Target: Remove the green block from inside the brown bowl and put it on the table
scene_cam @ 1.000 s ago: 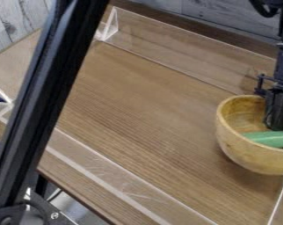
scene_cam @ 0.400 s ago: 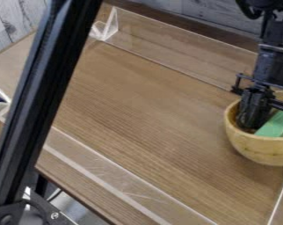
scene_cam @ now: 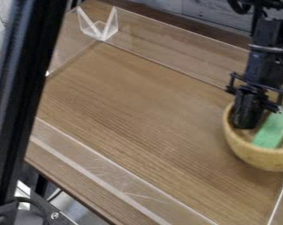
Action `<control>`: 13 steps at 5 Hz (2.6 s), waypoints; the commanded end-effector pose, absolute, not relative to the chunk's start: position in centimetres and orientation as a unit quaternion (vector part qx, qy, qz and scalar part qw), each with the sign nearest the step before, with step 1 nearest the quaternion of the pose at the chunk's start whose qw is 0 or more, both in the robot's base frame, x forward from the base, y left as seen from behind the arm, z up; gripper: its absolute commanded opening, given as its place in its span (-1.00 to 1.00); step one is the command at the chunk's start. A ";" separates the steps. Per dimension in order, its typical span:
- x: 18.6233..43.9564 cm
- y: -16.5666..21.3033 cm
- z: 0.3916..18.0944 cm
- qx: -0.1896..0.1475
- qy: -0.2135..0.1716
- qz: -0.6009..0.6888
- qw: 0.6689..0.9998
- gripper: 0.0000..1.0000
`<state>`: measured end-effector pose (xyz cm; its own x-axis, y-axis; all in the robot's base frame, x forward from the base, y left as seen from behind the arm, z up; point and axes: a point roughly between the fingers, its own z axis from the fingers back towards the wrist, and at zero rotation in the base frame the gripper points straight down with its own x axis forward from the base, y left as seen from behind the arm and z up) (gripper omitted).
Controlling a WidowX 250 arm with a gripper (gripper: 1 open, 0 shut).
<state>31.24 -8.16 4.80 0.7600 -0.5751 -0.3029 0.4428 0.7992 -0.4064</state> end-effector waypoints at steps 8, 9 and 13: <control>33.1 2.2 7.9 -0.171 0.090 -0.212 0.958 -1.00; 33.5 2.3 6.9 -0.164 0.087 -0.215 0.959 -1.00; 32.9 2.3 6.8 -0.189 0.104 -0.241 0.946 -1.00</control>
